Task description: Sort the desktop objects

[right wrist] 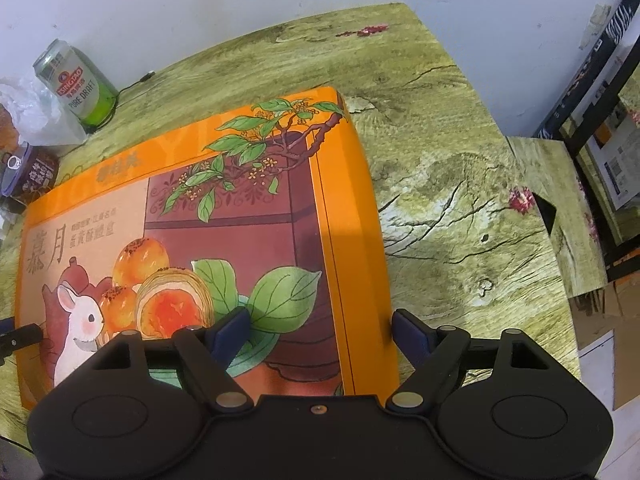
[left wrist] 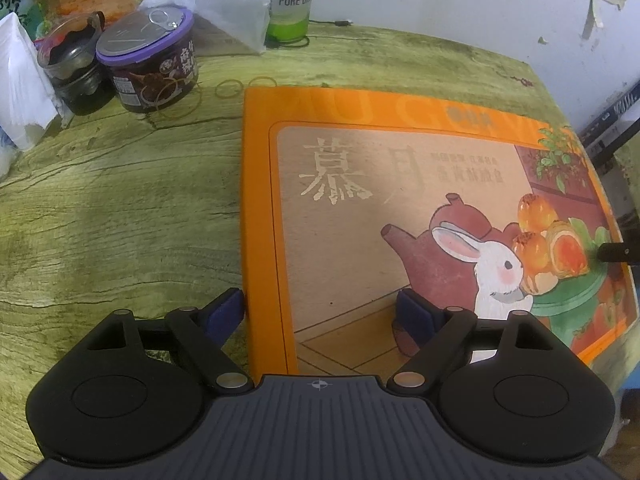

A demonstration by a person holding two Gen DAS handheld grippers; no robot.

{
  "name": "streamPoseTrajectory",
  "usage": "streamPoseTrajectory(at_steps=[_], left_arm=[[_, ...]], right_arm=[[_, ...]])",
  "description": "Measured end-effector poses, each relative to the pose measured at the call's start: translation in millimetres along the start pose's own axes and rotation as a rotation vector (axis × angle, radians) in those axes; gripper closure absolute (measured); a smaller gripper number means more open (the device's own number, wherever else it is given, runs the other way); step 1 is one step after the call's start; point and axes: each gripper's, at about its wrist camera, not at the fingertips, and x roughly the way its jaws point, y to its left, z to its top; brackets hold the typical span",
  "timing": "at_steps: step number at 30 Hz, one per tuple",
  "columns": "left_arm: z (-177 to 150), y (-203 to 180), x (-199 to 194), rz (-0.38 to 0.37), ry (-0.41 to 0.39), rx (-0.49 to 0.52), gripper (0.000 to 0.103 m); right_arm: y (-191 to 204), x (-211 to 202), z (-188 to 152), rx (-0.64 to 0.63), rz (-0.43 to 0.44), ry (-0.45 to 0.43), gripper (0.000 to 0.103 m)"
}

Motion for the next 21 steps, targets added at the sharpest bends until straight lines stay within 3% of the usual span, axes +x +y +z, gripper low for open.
streamPoseTrajectory(at_steps=[4,10,15,21], left_arm=[[-1,0,0,-0.002,0.0,0.007,0.019],[-1,0,0,-0.006,0.001,0.012,0.018],[-1,0,0,-0.008,0.001,0.015,0.018],[-1,0,-1,-0.011,0.003,0.021,0.018]], right_arm=[[18,-14,9,-0.086,-0.081,-0.079,0.038],[46,-20,36,-0.174,-0.084,-0.166,0.046],[63,-9,57,-0.218,-0.076,-0.184,0.052],[67,15,67,-0.222,-0.081,-0.132,0.058]])
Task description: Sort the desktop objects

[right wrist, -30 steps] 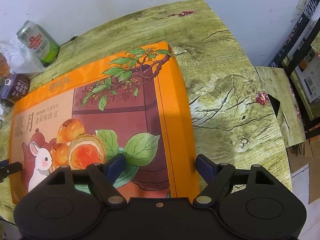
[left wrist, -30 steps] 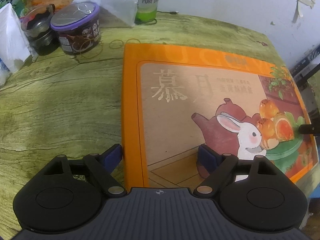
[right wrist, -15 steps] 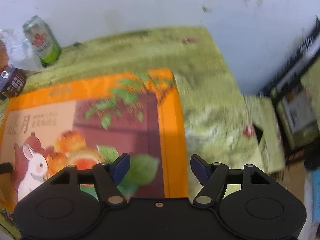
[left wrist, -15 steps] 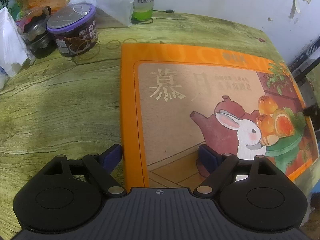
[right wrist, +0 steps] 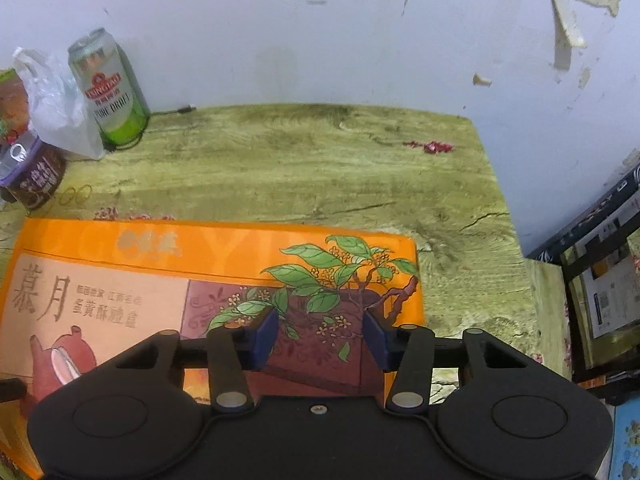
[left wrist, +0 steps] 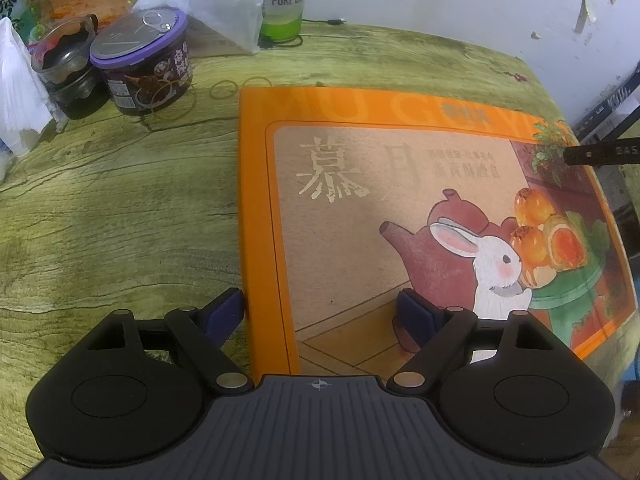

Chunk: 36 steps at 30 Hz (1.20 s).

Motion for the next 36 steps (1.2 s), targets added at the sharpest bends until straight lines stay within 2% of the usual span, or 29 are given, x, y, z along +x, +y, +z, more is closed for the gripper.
streamPoseTrajectory(at_steps=[12,17,21,27,31,34,36], left_arm=[[0,0,0,-0.003,0.0,0.008,0.018],[1,2,1,-0.013,0.004,0.008,0.018],[1,1,1,-0.013,0.001,0.015,0.018],[-6,2,-5,0.001,-0.018,0.031,0.018],[-15,3,-11,0.015,-0.025,0.053,0.018],[-24,3,-18,0.028,-0.024,0.071,0.018],[-31,2,-25,0.036,-0.025,0.073,0.018]], right_arm=[[2,11,-5,-0.002,0.004,0.027,0.057],[-15,-10,-10,0.071,0.039,-0.017,0.057],[-37,-39,-29,0.143,0.033,-0.055,0.054],[-47,-67,-68,0.182,0.01,-0.043,0.051],[-41,-78,-95,0.218,0.011,-0.022,0.051],[-32,-89,-112,0.227,0.014,-0.02,0.044],[-26,-95,-122,0.221,0.028,-0.014,0.043]])
